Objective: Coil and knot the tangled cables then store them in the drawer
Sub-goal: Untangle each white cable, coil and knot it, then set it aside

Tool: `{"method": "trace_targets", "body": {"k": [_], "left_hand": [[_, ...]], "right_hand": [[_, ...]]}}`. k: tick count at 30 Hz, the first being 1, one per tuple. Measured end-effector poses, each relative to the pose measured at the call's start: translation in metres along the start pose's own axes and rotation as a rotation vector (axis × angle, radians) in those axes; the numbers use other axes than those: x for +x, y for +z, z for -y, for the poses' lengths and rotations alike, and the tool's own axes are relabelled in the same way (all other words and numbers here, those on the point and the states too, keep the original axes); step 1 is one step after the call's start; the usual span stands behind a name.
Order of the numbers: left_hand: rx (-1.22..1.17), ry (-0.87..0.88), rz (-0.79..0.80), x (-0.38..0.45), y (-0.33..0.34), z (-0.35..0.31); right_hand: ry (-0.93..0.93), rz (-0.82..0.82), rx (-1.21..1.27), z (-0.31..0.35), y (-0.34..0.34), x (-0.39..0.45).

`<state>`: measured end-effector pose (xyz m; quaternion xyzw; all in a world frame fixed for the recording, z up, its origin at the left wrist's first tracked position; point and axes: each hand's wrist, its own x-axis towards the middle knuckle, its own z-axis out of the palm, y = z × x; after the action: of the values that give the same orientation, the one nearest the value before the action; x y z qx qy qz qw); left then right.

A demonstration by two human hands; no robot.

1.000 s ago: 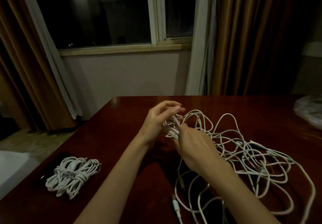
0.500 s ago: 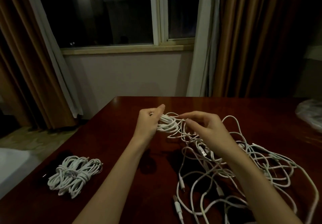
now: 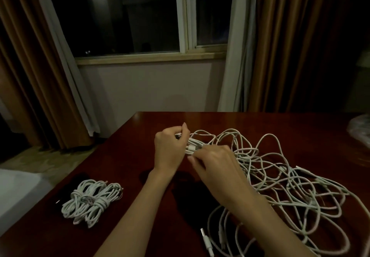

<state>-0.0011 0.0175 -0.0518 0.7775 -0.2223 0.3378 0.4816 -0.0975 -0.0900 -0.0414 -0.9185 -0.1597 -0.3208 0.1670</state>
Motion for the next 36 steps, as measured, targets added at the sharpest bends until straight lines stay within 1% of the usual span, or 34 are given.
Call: {"method": "trace_targets", "body": {"k": [3, 6, 8, 10, 12, 14, 18, 21, 23, 24, 27, 28, 30, 32, 34, 36], "left_hand": [[0.030, 0.078, 0.108, 0.001, 0.002, 0.003], [-0.051, 0.088, 0.192, 0.003, 0.000, 0.002], [-0.077, 0.102, 0.236, 0.003, -0.002, -0.001], [-0.087, 0.106, 0.313, 0.001, -0.002, -0.001], [-0.066, 0.102, 0.392, -0.002, 0.000, -0.001], [-0.065, 0.115, 0.420, -0.004, 0.001, -0.003], [-0.209, 0.030, 0.389, -0.006, 0.003, -0.012], [-0.368, -0.064, 0.354, -0.009, 0.011, -0.015], [-0.451, -0.149, 0.361, -0.009, 0.012, -0.019], [-0.482, -0.183, 0.352, -0.009, 0.013, -0.021], [-0.612, -0.308, 0.323, -0.010, 0.013, -0.026], [-0.647, -0.349, 0.319, -0.010, 0.014, -0.027], [-0.713, -0.436, 0.280, -0.013, 0.015, -0.029], [-0.731, -0.492, 0.228, -0.015, 0.016, -0.030], [-0.711, -0.537, 0.165, -0.017, 0.019, -0.032], [-0.641, -0.558, 0.108, -0.017, 0.022, -0.030]], "right_hand": [[0.065, -0.001, 0.084, -0.008, -0.007, 0.004], [0.145, 0.031, 0.217, -0.016, -0.014, 0.006], [0.171, 0.073, 0.303, -0.017, -0.019, 0.007], [0.185, 0.093, 0.377, -0.018, -0.023, 0.007], [0.201, 0.058, 0.454, -0.020, -0.026, 0.006], [0.208, 0.047, 0.525, -0.021, -0.029, 0.007], [0.304, 0.084, 0.833, -0.026, -0.030, 0.008], [0.372, -0.004, 0.954, -0.034, -0.027, 0.010], [0.458, -0.021, 0.996, -0.037, -0.022, 0.011], [0.513, 0.003, 1.055, -0.038, -0.020, 0.010], [0.650, 0.111, 1.389, -0.035, -0.015, 0.008], [0.668, 0.104, 1.416, -0.034, -0.014, 0.008], [0.686, 0.044, 1.331, -0.028, -0.010, 0.007], [0.688, -0.019, 1.159, -0.023, -0.001, 0.006], [0.624, -0.042, 0.930, -0.020, 0.009, 0.007], [0.537, -0.027, 0.723, -0.017, 0.014, 0.006]]}}
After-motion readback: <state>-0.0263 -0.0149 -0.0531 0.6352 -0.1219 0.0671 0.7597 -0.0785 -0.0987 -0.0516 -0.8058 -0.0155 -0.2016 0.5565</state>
